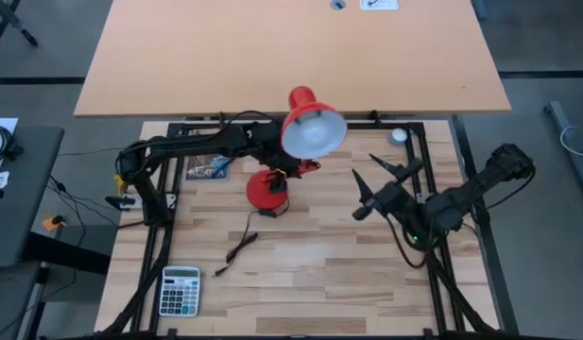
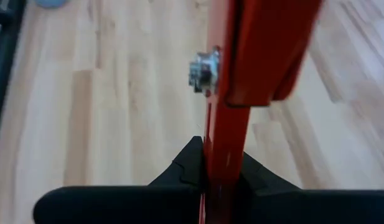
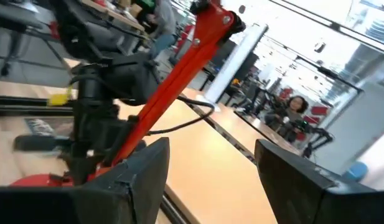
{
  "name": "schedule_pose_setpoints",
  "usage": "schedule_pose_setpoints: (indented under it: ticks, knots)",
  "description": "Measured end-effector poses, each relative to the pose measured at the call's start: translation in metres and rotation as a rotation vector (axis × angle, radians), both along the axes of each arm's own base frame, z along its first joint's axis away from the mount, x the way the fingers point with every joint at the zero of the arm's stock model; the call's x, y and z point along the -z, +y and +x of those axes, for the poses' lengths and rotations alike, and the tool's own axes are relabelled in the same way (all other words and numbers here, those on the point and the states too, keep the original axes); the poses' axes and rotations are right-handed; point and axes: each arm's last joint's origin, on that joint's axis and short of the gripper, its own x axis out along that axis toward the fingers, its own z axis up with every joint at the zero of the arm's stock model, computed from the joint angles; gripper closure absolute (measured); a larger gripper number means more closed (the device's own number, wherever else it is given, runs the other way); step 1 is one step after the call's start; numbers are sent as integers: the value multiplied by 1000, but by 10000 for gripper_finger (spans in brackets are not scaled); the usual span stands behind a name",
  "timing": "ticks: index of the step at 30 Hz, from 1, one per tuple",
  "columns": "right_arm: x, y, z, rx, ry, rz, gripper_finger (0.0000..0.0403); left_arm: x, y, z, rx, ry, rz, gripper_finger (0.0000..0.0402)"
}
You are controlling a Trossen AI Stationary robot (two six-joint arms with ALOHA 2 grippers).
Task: Screw lightbulb
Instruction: Remove the lightbulb from the lamp
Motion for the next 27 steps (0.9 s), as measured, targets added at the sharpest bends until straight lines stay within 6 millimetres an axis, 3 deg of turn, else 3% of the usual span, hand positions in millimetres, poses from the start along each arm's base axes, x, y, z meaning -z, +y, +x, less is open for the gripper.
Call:
schedule_pose_setpoints:
  ticks: [5,12,17,27]
  knots:
    - [6,14,-6,-61,-2,6,154,-2,-5,-12,12,81,-19,382]
    - [33,24,-12,-210,28,47,154,-3,-11,-33,22,226,-62,382]
    - [49,20,-7,-367,87,183,154,-3,-15,-43,36,341,-105,383]
    - [56,11,0,-429,143,269,154,4,-19,-52,36,444,-172,383]
